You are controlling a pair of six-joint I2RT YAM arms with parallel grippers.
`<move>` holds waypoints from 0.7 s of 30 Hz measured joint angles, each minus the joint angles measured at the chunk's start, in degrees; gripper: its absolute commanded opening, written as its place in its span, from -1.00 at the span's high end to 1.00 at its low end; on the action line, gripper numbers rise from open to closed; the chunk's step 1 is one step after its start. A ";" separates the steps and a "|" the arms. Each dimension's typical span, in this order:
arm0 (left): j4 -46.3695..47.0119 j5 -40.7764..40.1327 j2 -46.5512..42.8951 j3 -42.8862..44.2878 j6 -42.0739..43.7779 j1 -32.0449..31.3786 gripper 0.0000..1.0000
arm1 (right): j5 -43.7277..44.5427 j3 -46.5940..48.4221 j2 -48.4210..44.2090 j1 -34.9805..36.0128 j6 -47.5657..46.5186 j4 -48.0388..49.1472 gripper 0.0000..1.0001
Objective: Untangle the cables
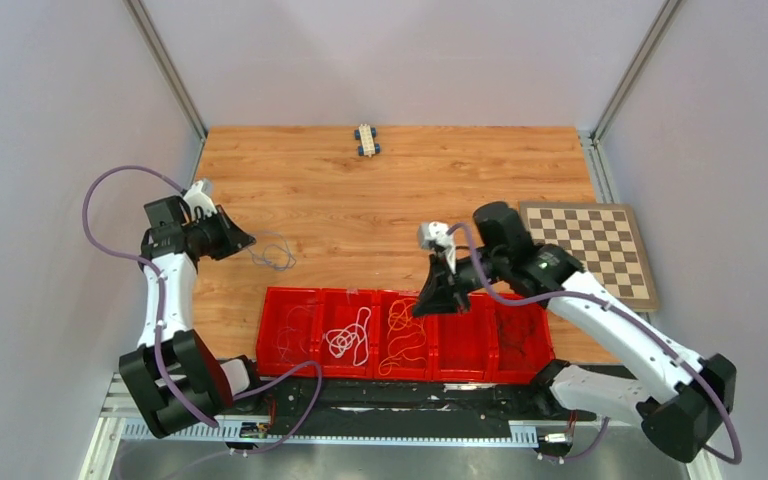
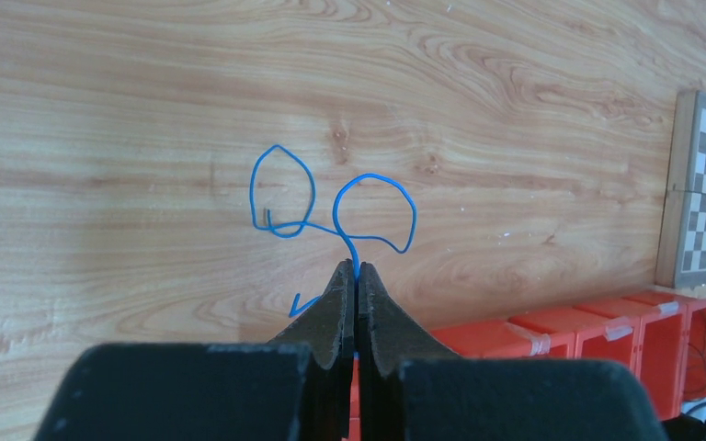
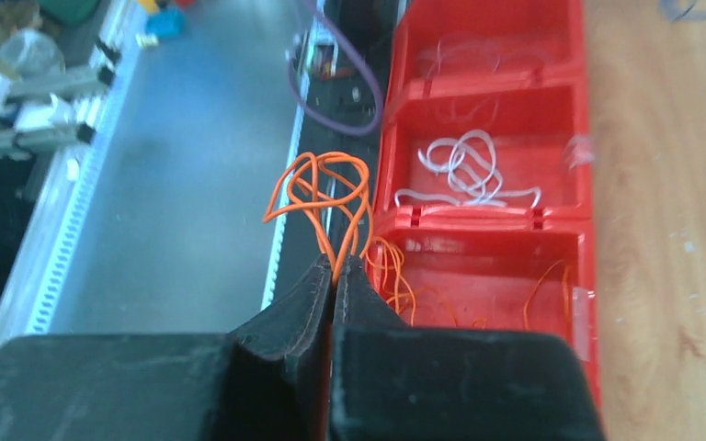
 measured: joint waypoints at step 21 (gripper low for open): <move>-3.41 5.18 -4.00 0.26 2.91 -7.26 1.00 | 21.09 -4.81 15.74 8.31 -22.38 1.27 -0.46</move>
